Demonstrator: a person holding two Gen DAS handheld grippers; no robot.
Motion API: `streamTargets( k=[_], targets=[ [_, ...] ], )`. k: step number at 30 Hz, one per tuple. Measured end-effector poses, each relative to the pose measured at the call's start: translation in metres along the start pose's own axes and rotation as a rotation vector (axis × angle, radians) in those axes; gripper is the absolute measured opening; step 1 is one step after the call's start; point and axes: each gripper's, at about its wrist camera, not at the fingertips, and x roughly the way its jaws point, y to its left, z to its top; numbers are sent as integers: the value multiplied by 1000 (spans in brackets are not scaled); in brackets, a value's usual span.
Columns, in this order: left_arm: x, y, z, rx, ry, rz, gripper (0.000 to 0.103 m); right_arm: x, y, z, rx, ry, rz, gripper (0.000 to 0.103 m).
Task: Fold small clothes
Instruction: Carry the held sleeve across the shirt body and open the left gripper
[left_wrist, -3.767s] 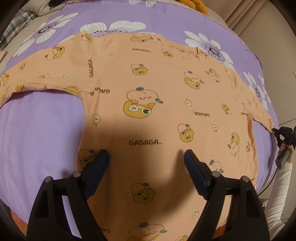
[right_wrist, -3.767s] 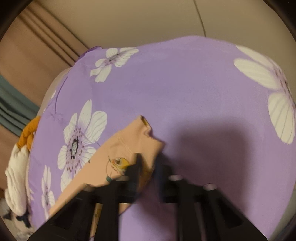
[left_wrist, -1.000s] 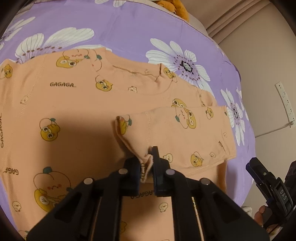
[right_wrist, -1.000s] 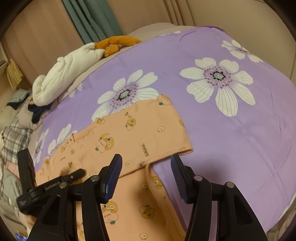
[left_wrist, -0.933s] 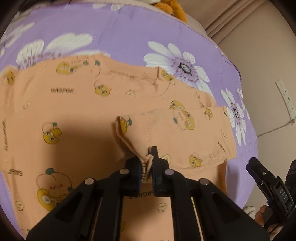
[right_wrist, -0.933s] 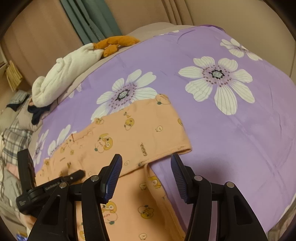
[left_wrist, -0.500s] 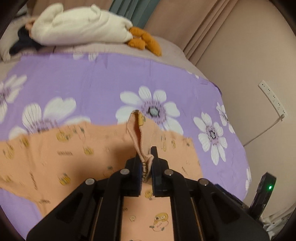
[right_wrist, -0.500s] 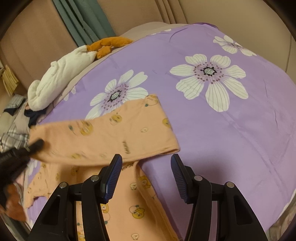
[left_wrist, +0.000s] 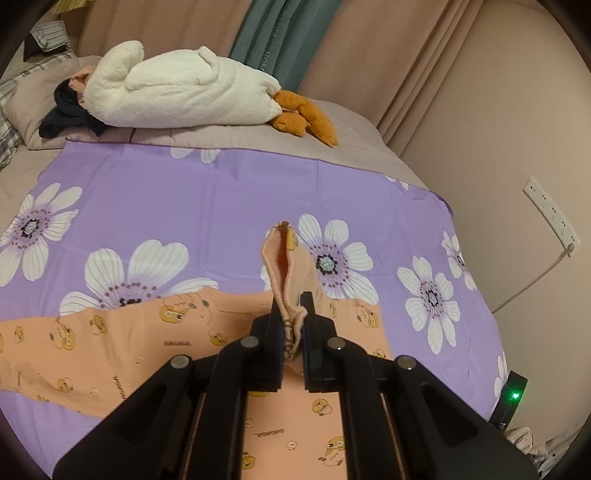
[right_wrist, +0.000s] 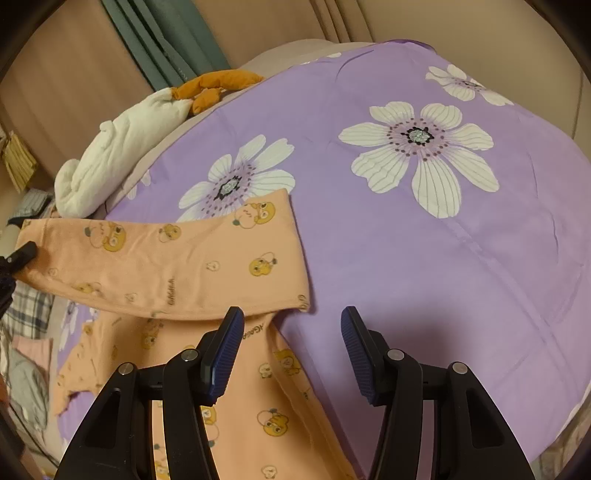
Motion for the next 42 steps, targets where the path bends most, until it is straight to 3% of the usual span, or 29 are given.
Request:
streamTargets(
  k=[10, 27, 34, 42],
  targets=[
    [-10, 29, -1, -19, 3, 91, 7, 11, 13, 1, -24, 23, 14, 54],
    [14, 105, -49, -94, 129, 248, 7, 40, 27, -6, -57, 101, -7, 54],
    [29, 128, -65, -123, 175, 269, 7, 50, 35, -3, -87, 116, -8, 54],
    [26, 150, -70, -180, 170, 286, 7, 63, 41, 1, -104, 152, 4, 54]
  ],
)
